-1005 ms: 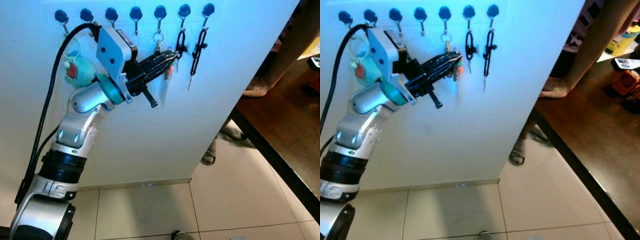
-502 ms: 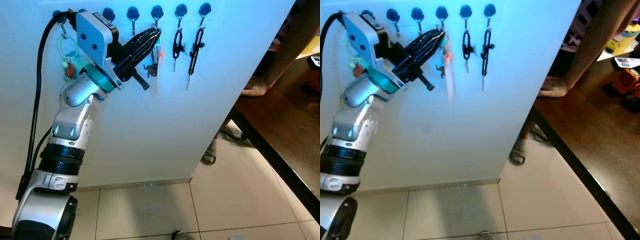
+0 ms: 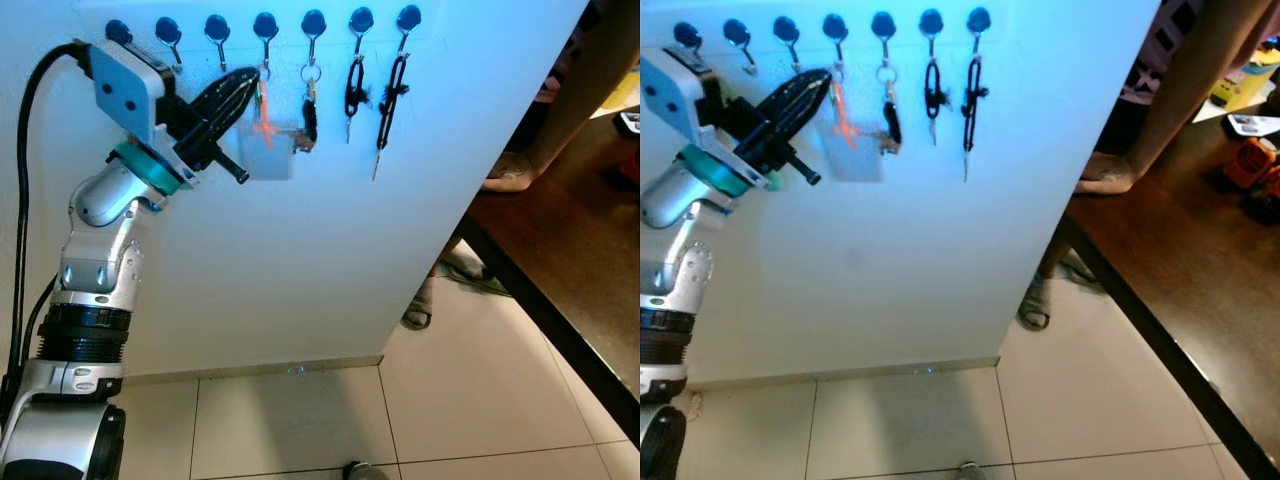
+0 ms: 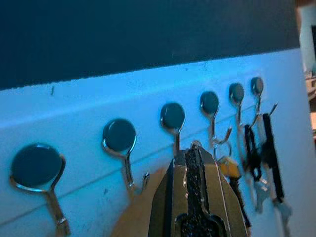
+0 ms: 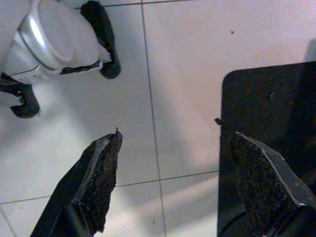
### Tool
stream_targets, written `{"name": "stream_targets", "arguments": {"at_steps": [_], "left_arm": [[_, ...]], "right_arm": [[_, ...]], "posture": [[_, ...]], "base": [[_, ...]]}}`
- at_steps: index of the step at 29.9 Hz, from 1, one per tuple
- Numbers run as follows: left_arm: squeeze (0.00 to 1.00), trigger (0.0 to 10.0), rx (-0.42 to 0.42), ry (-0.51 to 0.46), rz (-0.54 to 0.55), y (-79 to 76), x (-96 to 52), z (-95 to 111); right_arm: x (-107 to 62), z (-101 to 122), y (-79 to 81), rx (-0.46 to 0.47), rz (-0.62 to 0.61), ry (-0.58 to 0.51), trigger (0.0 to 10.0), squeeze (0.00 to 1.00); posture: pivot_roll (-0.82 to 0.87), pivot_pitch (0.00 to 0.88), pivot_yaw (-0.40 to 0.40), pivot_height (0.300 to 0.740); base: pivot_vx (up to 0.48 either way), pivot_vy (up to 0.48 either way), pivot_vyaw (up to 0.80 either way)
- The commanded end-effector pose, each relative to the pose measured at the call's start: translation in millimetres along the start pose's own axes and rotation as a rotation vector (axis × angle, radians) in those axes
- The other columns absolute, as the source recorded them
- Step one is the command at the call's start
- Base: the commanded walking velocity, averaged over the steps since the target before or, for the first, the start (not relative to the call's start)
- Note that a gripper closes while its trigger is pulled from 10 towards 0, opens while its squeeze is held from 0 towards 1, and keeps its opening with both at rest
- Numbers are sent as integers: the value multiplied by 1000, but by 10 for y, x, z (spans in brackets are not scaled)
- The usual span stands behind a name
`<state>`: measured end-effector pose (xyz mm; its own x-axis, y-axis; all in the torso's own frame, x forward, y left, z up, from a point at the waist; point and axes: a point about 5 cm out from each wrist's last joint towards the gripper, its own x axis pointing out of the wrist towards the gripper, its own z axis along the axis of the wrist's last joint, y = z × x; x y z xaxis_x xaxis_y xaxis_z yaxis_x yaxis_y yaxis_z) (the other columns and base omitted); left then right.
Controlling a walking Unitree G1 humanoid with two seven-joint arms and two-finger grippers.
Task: Hang keys on a hook
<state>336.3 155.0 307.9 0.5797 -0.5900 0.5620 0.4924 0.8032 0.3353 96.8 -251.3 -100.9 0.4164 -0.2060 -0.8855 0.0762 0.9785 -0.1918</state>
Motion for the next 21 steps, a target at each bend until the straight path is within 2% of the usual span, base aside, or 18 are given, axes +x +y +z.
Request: {"name": "stream_targets", "arguments": {"at_steps": [1, 9, 15, 19, 21], "left_arm": [[0, 10000, -18, -9, 0, -15, -3, 8], [0, 10000, -51, -36, -20, -97, 47, 21], [0, 10000, -126, -58, -88, -182, 63, 44], [0, 10000, -143, -55, -93, -195, 52, 34], [0, 10000, -180, -64, -82, -201, 44, 26]], "right_arm": [[-15, -81, 19, 0, 10, 23, 10000, 0], [-14, -77, 18, 5, 9, 23, 10000, 0], [-5, -67, 129, 11, 20, 23, 10000, 0], [-1, -56, 159, 12, 24, 21, 10000, 0], [3, -39, 175, 10, 26, 19, 10000, 0]], "posture": [[-96, 97, 87, 740], [-100, 98, 89, 740], [-103, 97, 93, 740], [-102, 97, 92, 740], [-101, 98, 91, 740]], "base": [[0, 0, 0], [0, 0, 0], [0, 0, 0], [0, 0, 0], [0, 0, 0]]}}
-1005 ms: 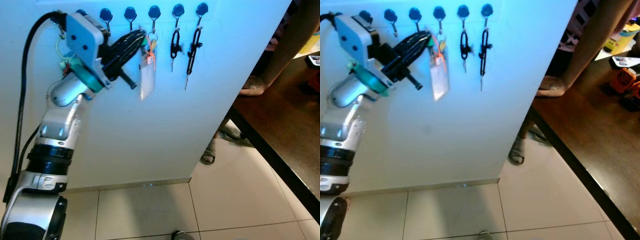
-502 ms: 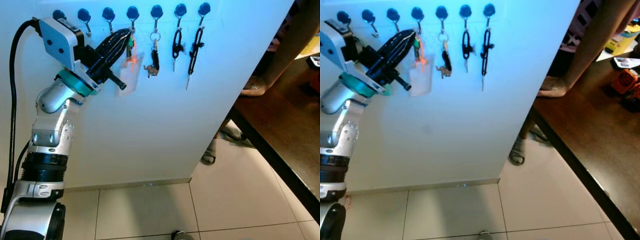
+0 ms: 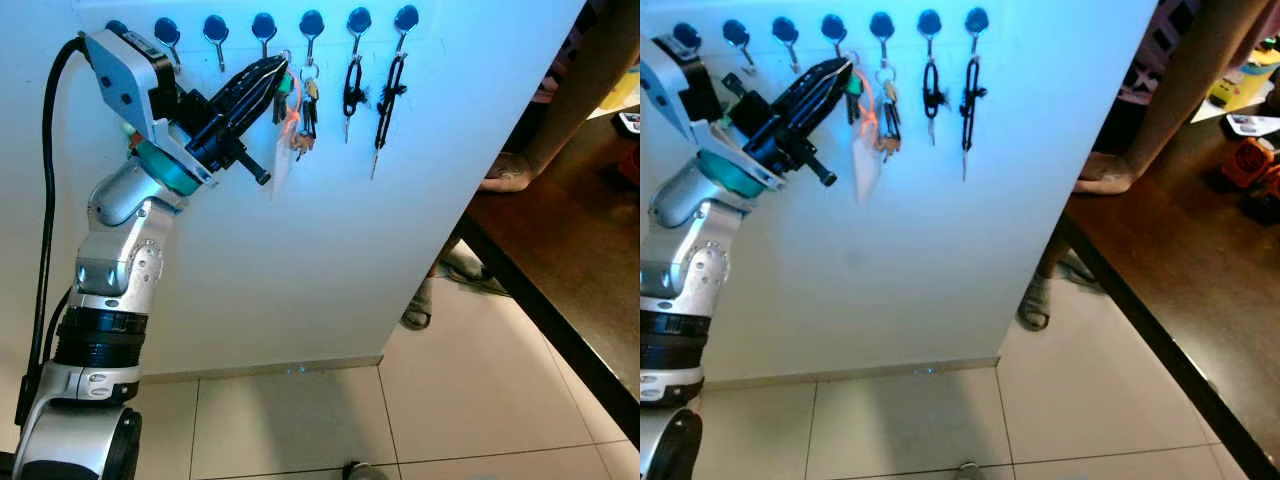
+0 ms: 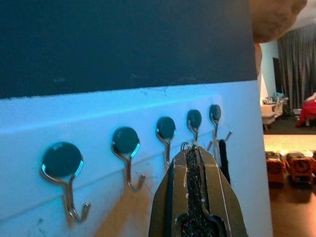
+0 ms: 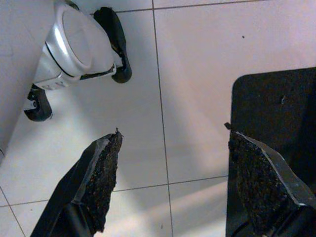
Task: Hang keys on a hook
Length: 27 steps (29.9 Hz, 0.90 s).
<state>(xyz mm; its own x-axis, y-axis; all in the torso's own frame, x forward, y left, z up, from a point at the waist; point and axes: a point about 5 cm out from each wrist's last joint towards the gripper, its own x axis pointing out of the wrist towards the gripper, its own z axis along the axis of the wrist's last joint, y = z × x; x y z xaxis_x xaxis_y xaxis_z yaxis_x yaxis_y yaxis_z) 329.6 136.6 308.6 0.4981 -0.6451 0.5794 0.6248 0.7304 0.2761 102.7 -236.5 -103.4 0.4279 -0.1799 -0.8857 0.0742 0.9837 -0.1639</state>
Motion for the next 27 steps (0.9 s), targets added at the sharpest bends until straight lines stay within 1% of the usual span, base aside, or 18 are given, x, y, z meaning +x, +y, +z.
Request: {"name": "stream_targets", "arguments": {"at_steps": [1, 3, 6, 9, 11, 14, 16, 24, 27], "left_arm": [[0, 10000, -40, -10, 2, -24, -27, -10], [0, 10000, -67, -22, 22, -17, -29, -11], [0, 10000, -82, -31, 37, -6, -29, -6], [0, 10000, -160, -51, 96, 50, -17, -5], [0, 10000, -160, -51, 96, 50, -17, -5], [0, 10000, -223, -62, 147, 83, -15, -43], [0, 10000, -242, -63, 156, 86, -16, -56], [0, 10000, -253, -55, 148, 83, -19, -69], [0, 10000, -283, -44, 131, 38, -16, -95]], "right_arm": [[-14, -84, 21, 1, -1, 30, 10000, 0], [-12, -76, 16, -2, -2, 29, 10000, 0], [-12, -72, 5, -4, -3, 28, 10000, 0], [-26, -98, -102, -8, -15, 33, 10000, 0], [-26, -98, -102, -8, -15, 33, 10000, 0], [-41, -136, -166, -10, -22, 38, 10000, 0], [-49, -157, -184, -9, -24, 41, 10000, 0], [-50, -168, -169, -7, -23, 42, 10000, 0], [-15, -71, -46, -10, -11, 28, 10000, 0]], "posture": [[-101, 98, 91, 740], [-101, 98, 91, 740], [-101, 97, 91, 740], [-102, 95, 90, 740], [-102, 95, 90, 740], [-105, 92, 95, 740], [-106, 93, 96, 740], [-107, 93, 96, 740], [-109, 93, 97, 740]], "base": [[0, 0, 0], [0, 0, 0], [0, 0, 0], [0, 0, 0], [0, 0, 0], [0, 0, 0], [0, 0, 0], [0, 0, 0], [0, 0, 0]]}}
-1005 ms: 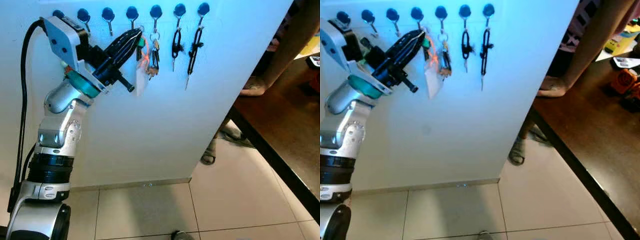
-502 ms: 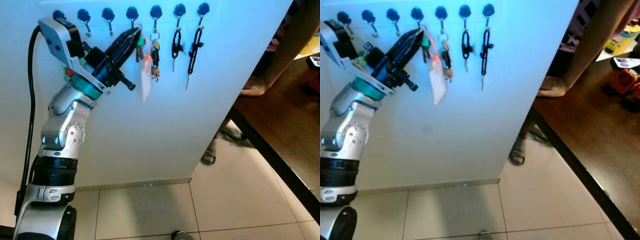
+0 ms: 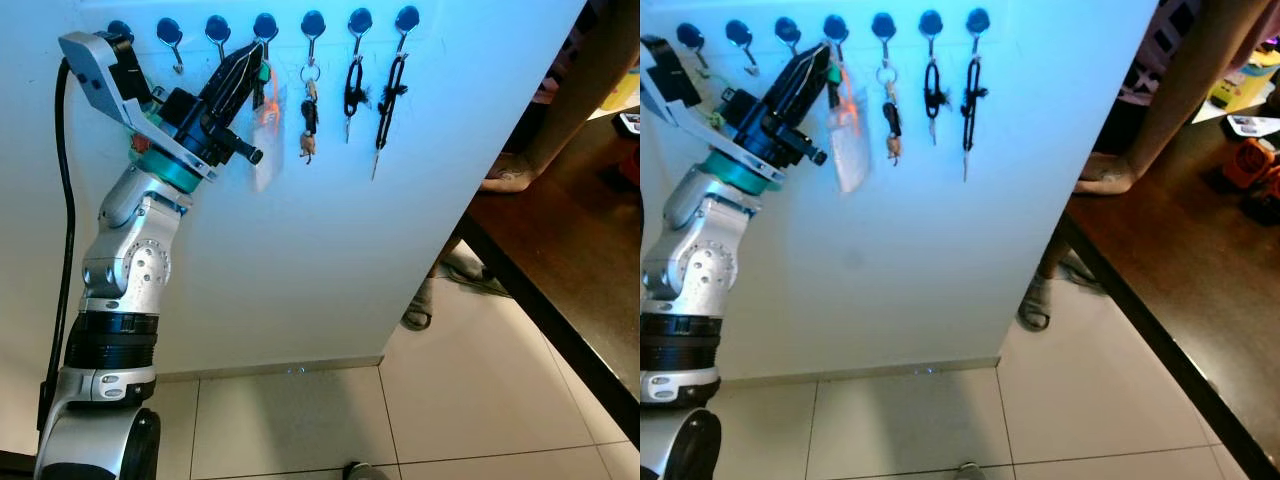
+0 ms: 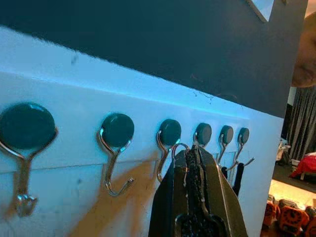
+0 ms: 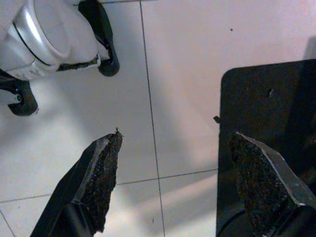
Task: Hang keys on a hook
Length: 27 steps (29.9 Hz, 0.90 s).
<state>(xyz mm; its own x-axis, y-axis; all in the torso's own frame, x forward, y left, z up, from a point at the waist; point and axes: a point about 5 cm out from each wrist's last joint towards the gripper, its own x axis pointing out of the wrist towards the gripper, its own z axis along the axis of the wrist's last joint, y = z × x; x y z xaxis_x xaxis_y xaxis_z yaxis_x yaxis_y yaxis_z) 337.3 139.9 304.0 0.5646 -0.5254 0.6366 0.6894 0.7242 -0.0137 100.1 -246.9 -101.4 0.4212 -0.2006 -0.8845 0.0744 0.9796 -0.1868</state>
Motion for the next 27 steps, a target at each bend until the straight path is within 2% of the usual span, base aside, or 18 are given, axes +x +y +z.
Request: {"name": "stream_targets", "arguments": {"at_steps": [1, 6, 10, 16, 27], "left_arm": [[0, 10000, -24, 11, -12, -24, -12, -36], [0, 10000, -49, 1, -53, -74, -4, -17], [0, 10000, -54, 2, -68, -96, -2, -13], [0, 10000, -56, 10, -44, -63, -3, -31], [0, 10000, -81, 5, -85, -115, 7, -37]], "right_arm": [[3, -25, 99, -2, 14, 18, 10000, 0], [20, 43, 247, -2, 31, 7, 10000, 0], [25, 64, 276, 0, 34, 3, 10000, 0], [35, 119, 238, 3, 28, -6, 10000, 0], [28, 94, 115, 9, 13, -4, 10000, 0]], "posture": [[-109, 93, 97, 740], [-108, 92, 99, 740], [-107, 92, 100, 740], [-108, 91, 102, 740], [-111, 91, 104, 740]], "base": [[0, 0, 0], [0, 0, 0], [0, 0, 0], [0, 0, 0], [0, 0, 0]]}}
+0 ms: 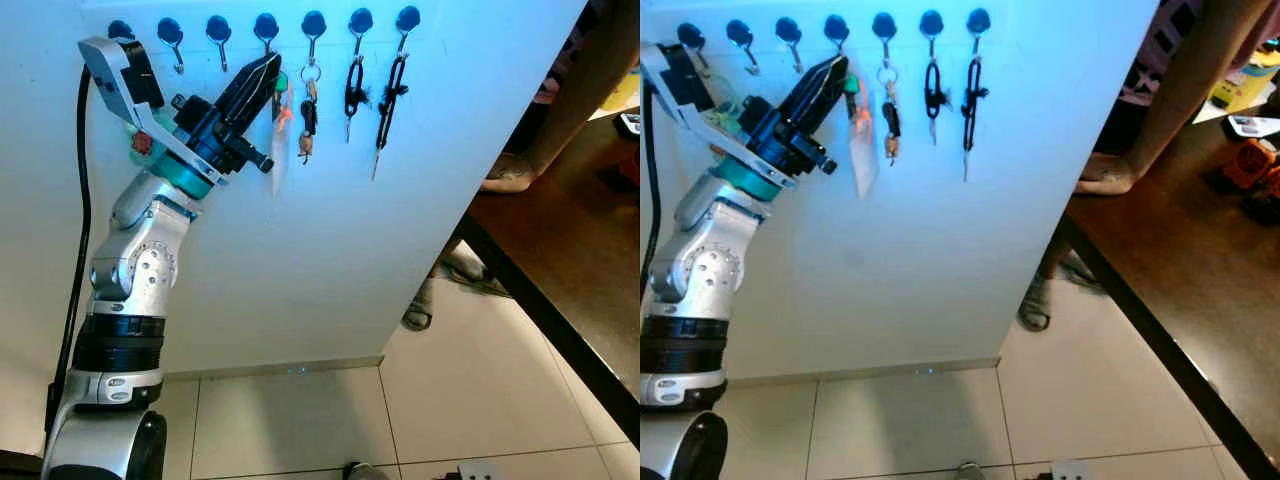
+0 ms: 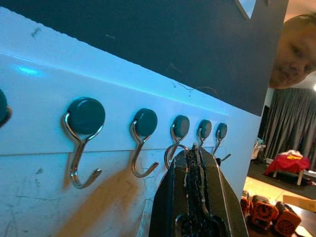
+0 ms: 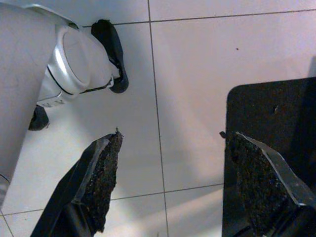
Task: Hang keys on a hook
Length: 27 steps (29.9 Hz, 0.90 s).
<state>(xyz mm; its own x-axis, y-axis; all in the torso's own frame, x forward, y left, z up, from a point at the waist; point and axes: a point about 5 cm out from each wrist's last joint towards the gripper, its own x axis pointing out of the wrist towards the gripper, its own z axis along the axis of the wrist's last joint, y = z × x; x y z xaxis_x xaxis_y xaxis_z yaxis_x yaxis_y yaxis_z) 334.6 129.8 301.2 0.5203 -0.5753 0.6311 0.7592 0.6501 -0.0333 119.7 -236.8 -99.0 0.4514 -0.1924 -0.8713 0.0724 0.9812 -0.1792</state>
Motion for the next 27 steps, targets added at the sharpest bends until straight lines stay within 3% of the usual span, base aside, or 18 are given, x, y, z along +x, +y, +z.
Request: {"name": "stream_targets", "arguments": {"at_steps": [1, 7, 18, 22, 27], "left_arm": [[0, 10000, -3, -4, -29, -37, -6, 18], [0, 10000, -18, -21, -82, -108, 17, 52], [0, 10000, -23, -3, -56, -57, 1, -8], [0, 10000, -28, 7, -43, -27, -3, -45], [0, 10000, -37, 15, -37, -18, 22, -87]], "right_arm": [[-22, -112, -24, 9, 2, 32, 10000, 0], [-51, -204, -116, 14, -7, 44, 10000, 0], [-80, -289, -197, 15, -16, 58, 10000, 0], [-74, -286, -139, 16, -9, 58, 10000, 0], [-44, -217, 53, 10, 12, 49, 10000, 0]], "posture": [[-111, 91, 104, 740], [-113, 91, 105, 740], [-113, 93, 107, 740], [-114, 95, 107, 740], [-117, 93, 109, 740]], "base": [[0, 0, 0], [0, 0, 0], [0, 0, 0], [0, 0, 0], [0, 0, 0]]}}
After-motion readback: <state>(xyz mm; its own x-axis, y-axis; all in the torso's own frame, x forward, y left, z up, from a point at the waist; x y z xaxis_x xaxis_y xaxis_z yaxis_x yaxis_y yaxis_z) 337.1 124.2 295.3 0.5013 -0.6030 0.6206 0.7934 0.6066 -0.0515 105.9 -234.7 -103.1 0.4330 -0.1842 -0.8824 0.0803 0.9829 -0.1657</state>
